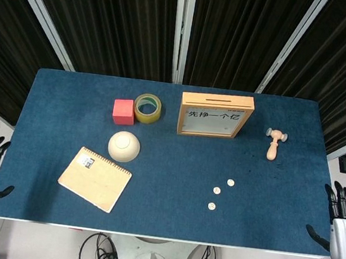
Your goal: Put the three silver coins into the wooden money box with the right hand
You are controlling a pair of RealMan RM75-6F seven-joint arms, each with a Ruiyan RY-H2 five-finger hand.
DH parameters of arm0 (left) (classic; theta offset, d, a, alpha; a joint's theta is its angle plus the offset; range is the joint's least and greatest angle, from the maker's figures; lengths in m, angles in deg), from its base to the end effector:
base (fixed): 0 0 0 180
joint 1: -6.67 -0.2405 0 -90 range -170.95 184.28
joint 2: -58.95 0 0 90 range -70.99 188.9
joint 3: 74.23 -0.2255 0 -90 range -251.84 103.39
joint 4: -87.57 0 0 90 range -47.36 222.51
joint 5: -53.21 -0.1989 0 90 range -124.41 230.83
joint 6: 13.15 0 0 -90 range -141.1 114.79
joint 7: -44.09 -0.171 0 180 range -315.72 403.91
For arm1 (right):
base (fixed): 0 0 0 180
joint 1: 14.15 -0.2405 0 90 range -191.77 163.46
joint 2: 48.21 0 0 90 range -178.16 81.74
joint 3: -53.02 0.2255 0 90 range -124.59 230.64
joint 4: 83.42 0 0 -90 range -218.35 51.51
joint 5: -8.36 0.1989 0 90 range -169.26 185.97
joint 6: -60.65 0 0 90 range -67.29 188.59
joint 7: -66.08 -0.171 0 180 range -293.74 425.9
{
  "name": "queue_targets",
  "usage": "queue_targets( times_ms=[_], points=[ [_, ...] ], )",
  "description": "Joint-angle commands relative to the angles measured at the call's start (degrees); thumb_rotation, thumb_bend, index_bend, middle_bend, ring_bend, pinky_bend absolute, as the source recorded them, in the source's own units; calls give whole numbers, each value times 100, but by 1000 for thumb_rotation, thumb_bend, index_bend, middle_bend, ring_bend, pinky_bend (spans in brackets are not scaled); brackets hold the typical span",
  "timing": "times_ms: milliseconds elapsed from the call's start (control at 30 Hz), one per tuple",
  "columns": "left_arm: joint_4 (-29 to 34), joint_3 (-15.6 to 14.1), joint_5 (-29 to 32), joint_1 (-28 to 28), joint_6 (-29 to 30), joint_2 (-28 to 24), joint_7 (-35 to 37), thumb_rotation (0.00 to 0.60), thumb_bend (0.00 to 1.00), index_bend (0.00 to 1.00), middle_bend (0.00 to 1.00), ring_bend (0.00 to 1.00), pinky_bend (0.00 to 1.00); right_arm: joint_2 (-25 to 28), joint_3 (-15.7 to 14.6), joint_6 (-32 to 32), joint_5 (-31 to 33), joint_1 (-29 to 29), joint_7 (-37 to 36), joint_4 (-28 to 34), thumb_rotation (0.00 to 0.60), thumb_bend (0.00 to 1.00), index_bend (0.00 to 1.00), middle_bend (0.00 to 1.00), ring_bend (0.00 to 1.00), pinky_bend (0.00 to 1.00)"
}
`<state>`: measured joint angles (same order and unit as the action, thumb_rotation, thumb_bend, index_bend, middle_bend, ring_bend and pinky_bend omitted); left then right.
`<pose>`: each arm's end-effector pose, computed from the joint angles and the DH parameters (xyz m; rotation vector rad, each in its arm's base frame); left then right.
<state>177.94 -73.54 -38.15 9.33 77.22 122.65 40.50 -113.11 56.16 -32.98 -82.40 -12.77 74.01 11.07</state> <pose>-0.2757 0.1863 0.1626 -1.4428 -0.7691 -0.8818 -0.2685 -0.1742 0.1680 1.3304 -0.7580 0.8912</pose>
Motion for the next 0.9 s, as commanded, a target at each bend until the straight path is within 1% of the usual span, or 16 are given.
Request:
queue_targets(
  times_ms=[33, 267, 433, 667, 900],
  points=[
    [13, -10, -32, 4, 2, 16, -77, 600, 0, 7, 0, 0, 0, -53, -42, 86, -218, -124, -197, -145, 600, 65, 0, 0, 0, 0],
    [18, -34, -34, -19, 5, 36, -112, 600, 0, 7, 0, 0, 0, -110, -161, 524, -557, -436, -26, 7, 600, 78, 0, 0, 0, 0],
    [-75, -57, -22, -33, -17, 95, -70, 600, 0, 7, 0, 0, 0, -260, -259, 922, -755, -673, 357, 153, 600, 81, 0, 0, 0, 0],
    [-176, -57, -8, -29, -42, 169, -77, 600, 0, 7, 0, 0, 0, -502, -428, 1555, -810, -949, 746, 227, 600, 87, 0, 0, 0, 0],
    [-278, -66, 19, -20, -91, 210, 12, 600, 0, 7, 0, 0, 0, -700, -460, 2009, -862, -1236, 1110, 220, 600, 89, 1, 0, 0, 0]
  ],
)
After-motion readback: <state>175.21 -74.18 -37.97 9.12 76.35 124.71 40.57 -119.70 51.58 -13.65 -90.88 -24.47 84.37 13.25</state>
